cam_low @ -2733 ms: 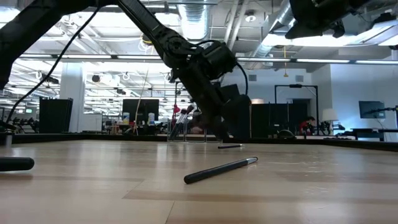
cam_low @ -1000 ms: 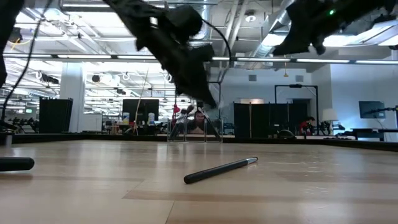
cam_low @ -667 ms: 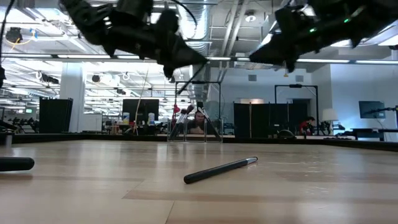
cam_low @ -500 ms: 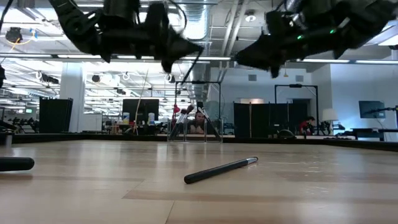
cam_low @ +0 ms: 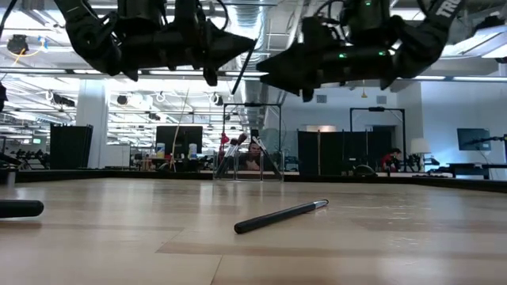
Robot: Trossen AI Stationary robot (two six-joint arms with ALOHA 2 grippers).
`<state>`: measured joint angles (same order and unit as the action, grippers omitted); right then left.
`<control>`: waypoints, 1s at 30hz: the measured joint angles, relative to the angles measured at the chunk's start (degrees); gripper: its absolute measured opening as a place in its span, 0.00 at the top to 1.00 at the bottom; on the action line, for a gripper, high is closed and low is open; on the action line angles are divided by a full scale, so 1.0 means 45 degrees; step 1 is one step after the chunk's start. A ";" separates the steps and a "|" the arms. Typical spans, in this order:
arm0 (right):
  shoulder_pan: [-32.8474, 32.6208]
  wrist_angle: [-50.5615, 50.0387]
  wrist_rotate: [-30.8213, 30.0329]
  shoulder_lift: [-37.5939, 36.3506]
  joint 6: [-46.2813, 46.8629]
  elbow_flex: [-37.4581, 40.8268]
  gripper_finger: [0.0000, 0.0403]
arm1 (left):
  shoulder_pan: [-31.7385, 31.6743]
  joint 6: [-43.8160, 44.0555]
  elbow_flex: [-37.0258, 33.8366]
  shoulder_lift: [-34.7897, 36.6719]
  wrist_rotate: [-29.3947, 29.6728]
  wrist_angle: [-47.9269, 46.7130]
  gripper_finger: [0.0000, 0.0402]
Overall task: Sort items
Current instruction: Put the liner brush into the right section of the transparent organizer
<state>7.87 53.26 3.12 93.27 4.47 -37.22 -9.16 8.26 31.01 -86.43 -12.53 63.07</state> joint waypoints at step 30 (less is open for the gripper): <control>-0.0420 0.0859 0.1579 0.0588 0.0197 -0.0808 0.61 | 0.0377 -0.0066 0.0013 -0.0001 0.0013 0.0190 0.98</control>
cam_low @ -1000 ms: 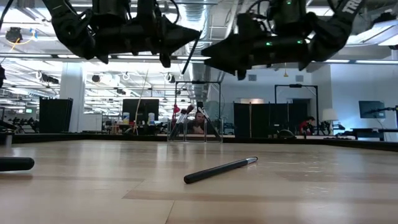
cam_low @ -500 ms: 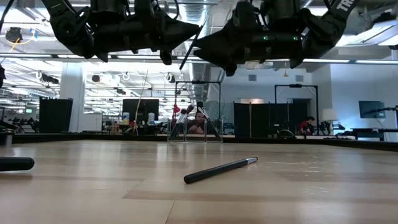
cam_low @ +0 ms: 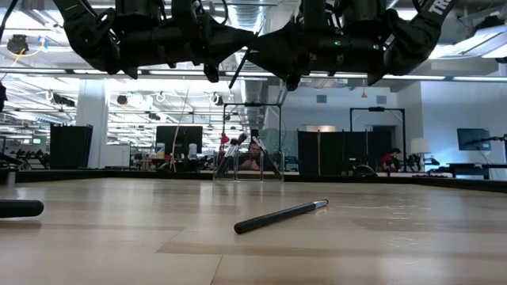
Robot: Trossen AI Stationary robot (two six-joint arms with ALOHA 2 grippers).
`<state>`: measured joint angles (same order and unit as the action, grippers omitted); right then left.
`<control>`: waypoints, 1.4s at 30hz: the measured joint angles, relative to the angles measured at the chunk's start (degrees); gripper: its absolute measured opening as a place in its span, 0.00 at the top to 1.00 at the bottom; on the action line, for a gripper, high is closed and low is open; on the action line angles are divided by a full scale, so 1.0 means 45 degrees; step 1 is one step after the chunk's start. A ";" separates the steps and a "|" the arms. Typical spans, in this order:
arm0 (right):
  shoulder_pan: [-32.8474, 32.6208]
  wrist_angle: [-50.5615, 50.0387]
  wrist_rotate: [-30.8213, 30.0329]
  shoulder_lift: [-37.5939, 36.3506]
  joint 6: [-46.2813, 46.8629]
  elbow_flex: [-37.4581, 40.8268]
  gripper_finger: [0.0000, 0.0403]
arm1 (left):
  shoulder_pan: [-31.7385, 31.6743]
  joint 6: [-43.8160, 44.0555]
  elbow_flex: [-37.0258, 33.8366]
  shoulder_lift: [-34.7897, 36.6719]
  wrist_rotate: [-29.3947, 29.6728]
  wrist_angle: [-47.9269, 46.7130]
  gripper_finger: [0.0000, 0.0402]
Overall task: Sort items
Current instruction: Put the liner brush into the right section of the transparent organizer
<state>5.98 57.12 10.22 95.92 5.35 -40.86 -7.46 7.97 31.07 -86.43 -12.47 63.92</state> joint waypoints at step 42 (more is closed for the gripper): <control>0.3003 -0.2713 -0.4001 0.0019 0.0369 -0.0685 0.99 | -0.1563 0.0208 0.0015 0.3500 0.0077 -0.4446 0.41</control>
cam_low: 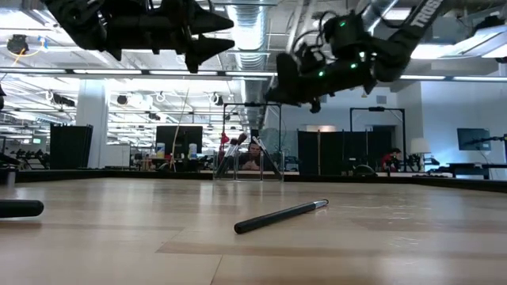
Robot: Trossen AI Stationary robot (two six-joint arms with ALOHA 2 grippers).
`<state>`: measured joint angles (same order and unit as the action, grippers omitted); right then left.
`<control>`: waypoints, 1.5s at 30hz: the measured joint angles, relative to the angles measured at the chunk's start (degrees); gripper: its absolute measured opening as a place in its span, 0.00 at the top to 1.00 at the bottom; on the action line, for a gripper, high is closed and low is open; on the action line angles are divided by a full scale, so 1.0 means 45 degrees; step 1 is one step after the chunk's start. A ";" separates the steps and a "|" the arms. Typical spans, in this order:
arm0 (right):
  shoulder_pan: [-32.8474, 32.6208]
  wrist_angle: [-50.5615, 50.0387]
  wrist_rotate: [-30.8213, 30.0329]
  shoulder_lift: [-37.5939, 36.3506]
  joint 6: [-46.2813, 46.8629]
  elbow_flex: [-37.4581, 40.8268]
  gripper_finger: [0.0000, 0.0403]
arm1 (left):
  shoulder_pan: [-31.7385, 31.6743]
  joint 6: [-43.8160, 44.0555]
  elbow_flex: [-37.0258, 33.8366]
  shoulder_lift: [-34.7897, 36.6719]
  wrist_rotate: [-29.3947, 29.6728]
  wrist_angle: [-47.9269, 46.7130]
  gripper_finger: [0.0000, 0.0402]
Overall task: Sort items
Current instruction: Put the liner brush into the right section of the transparent organizer, then put the powder brush into the left section of the transparent organizer
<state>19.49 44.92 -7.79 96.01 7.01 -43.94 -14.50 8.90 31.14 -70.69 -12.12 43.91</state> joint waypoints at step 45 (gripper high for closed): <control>0.3340 -0.9154 0.1402 0.3317 -0.1098 -0.6071 0.75 | -0.0229 -0.0548 -0.0013 -0.0396 -0.0029 -0.1241 0.46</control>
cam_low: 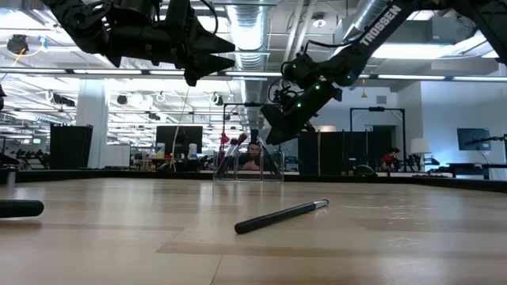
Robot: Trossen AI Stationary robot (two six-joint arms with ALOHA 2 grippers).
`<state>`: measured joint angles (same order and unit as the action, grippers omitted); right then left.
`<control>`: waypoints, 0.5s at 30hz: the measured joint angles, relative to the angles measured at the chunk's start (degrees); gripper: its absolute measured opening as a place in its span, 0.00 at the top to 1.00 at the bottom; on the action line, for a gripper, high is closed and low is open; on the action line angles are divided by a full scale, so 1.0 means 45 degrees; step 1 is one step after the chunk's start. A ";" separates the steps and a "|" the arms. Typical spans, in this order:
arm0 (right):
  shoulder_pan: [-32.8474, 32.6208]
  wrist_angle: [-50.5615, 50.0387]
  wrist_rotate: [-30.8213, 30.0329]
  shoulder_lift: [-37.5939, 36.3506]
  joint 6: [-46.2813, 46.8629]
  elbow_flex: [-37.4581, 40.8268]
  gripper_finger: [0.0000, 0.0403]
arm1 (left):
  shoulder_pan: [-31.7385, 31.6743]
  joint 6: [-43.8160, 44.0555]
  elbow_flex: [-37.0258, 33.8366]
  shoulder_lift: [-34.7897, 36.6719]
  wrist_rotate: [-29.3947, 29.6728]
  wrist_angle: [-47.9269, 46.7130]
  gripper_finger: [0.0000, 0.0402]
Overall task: Sort items
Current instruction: Put the powder brush into the left section of the transparent organizer
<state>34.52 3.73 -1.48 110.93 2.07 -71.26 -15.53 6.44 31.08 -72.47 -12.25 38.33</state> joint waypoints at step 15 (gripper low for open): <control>-0.1631 -0.3462 -0.0180 -0.2429 0.0325 0.0078 0.70 | 0.0045 0.0005 0.0003 0.0000 0.0000 -0.0897 0.46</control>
<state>27.18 -11.86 -2.29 100.01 3.53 -70.91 -15.33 6.46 31.09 -72.47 -12.25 34.29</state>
